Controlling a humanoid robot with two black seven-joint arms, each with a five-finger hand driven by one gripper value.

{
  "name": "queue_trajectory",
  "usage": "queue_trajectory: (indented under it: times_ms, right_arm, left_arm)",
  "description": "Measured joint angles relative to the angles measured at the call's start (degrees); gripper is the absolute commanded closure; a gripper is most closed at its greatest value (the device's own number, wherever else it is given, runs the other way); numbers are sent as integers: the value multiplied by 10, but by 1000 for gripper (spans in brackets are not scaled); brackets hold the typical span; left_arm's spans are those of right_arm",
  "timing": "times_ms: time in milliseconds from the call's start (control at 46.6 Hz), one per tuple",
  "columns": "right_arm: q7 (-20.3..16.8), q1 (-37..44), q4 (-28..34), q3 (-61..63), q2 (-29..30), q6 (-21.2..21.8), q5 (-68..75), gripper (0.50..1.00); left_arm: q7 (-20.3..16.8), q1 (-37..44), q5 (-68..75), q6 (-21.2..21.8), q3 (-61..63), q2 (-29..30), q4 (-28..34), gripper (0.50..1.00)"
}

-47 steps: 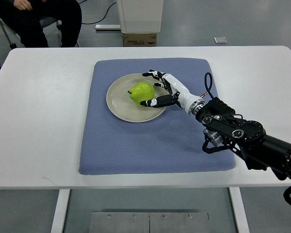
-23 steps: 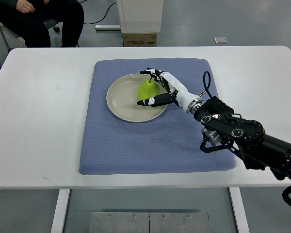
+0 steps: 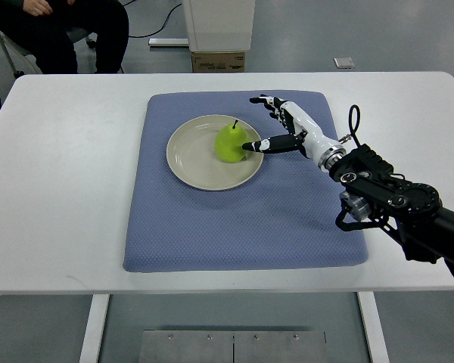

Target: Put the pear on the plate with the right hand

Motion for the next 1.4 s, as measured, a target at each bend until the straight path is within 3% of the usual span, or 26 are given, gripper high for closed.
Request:
queue_trajectory:
  times_ms: [322,580,881,1396]
  right_arm:
    - [-4,-44,0,92,-49,4,22,500]
    - [-23,-60,-4,208,-51,0,57,500]
    - [-61,-85,-3,368,-27,0,57,500]
    - [-57,-113,-4,479,29,0,56,500]
  left_arm:
    - [0,0,0,0,0,0,0,500]
    - [0,0,0,0,0,0,0,500]
    - [0,0,0,0,0,0,0,500]
    - [0,0,0,0,0,0,0,500]
